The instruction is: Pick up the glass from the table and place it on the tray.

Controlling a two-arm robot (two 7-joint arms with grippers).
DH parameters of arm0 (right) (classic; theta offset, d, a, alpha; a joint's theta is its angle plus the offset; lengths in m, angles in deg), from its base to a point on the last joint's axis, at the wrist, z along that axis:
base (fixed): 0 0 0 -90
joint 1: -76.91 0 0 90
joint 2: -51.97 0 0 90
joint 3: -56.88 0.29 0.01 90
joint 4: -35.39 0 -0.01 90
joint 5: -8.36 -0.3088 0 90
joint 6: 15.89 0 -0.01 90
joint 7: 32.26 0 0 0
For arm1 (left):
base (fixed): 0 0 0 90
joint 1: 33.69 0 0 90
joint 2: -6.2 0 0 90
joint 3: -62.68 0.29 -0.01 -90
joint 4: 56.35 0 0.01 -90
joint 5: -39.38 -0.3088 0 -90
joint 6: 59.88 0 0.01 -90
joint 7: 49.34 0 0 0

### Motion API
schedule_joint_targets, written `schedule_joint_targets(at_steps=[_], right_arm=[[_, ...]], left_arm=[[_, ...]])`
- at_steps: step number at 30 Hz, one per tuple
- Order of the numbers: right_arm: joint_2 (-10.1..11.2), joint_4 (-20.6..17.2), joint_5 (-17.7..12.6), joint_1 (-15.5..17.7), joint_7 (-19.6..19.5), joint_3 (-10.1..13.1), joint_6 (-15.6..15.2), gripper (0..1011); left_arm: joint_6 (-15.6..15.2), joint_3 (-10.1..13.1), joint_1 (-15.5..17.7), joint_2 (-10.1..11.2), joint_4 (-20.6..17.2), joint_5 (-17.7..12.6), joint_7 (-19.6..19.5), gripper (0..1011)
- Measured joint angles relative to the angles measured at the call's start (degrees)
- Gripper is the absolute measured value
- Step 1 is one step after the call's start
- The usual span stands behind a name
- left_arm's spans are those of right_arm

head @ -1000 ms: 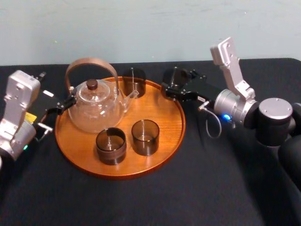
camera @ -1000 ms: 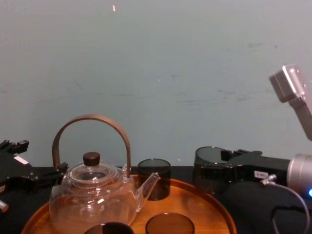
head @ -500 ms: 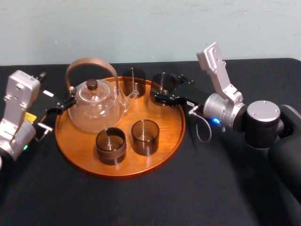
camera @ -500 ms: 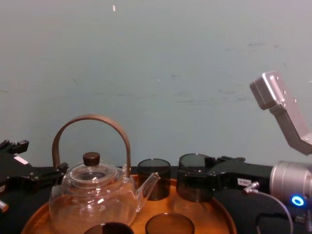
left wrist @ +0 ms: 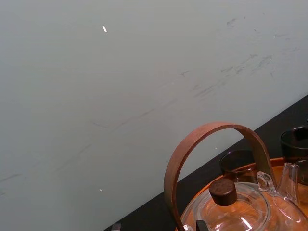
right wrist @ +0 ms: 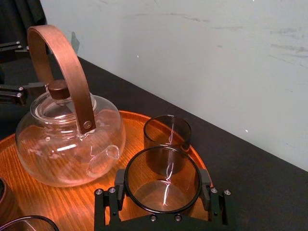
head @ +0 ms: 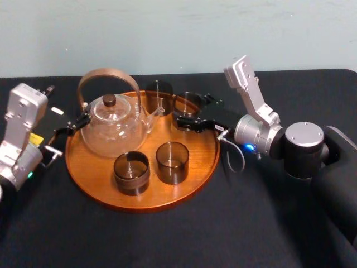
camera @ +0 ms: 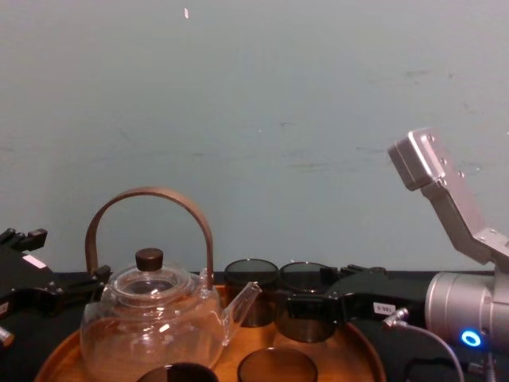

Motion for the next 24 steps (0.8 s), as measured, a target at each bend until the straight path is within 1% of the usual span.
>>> schedule_joint_targets(at_steps=[11,24], right_arm=[[-0.6,2.2,0.4,-0.7,0.1,-0.4,0.5,905],[-0.7,3.0,0.9,-0.9,0.2,-0.6,0.9,904]], left_arm=[[0.0,0.0,0.0,0.0,0.0,0.0,0.0,1010],[0.0,0.0,0.0,0.0,0.0,0.0,0.0,1010]])
